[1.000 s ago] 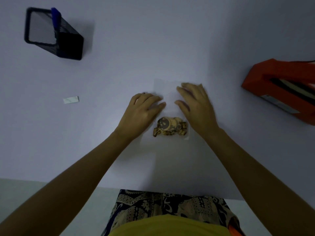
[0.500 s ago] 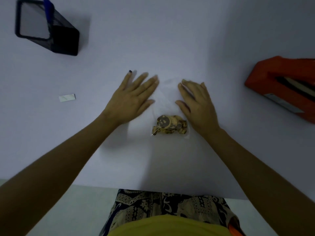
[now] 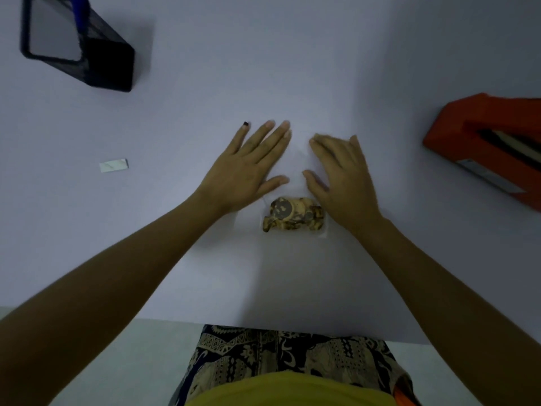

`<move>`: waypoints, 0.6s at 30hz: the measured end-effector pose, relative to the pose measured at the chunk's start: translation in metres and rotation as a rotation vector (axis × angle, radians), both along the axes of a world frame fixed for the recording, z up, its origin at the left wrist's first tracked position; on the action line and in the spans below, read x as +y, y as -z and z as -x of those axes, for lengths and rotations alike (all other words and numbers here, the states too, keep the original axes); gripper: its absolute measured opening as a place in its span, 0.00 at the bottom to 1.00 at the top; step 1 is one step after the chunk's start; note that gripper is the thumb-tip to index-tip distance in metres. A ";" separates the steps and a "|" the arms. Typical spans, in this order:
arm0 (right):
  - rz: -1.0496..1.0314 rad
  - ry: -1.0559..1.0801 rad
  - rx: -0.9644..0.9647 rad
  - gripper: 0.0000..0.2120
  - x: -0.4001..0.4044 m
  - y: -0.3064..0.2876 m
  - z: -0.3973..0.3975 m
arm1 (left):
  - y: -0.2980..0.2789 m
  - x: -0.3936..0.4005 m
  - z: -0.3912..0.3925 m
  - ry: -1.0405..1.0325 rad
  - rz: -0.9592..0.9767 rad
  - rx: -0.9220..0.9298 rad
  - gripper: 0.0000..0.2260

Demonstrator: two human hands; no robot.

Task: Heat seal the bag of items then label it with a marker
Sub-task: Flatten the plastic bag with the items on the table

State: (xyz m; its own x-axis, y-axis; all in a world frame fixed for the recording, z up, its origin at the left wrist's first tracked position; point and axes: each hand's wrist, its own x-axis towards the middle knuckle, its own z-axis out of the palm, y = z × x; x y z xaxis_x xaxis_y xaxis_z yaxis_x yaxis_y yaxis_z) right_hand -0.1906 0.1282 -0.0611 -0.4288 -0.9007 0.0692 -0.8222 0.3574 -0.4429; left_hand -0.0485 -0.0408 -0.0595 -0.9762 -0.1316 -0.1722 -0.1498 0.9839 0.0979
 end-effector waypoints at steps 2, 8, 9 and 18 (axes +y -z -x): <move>-0.049 -0.031 -0.010 0.25 -0.008 -0.003 -0.003 | 0.000 0.001 0.000 -0.006 0.008 -0.009 0.32; -0.397 -0.259 0.177 0.32 0.003 -0.004 0.024 | 0.000 -0.003 -0.001 0.015 -0.002 -0.033 0.35; -0.429 -0.276 0.207 0.32 0.009 -0.005 0.032 | -0.001 -0.004 -0.001 0.019 0.000 -0.041 0.36; -0.387 -0.103 0.138 0.29 0.016 -0.019 0.040 | -0.002 -0.005 -0.002 0.021 0.002 -0.049 0.37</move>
State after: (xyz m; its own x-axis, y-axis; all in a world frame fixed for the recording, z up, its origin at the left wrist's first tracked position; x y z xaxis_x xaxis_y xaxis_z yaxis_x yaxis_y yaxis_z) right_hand -0.2304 0.1438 -0.0417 -0.3453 -0.9094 -0.2320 -0.9047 0.3883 -0.1754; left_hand -0.0469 -0.0458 -0.0579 -0.9692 -0.1116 -0.2194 -0.1338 0.9870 0.0888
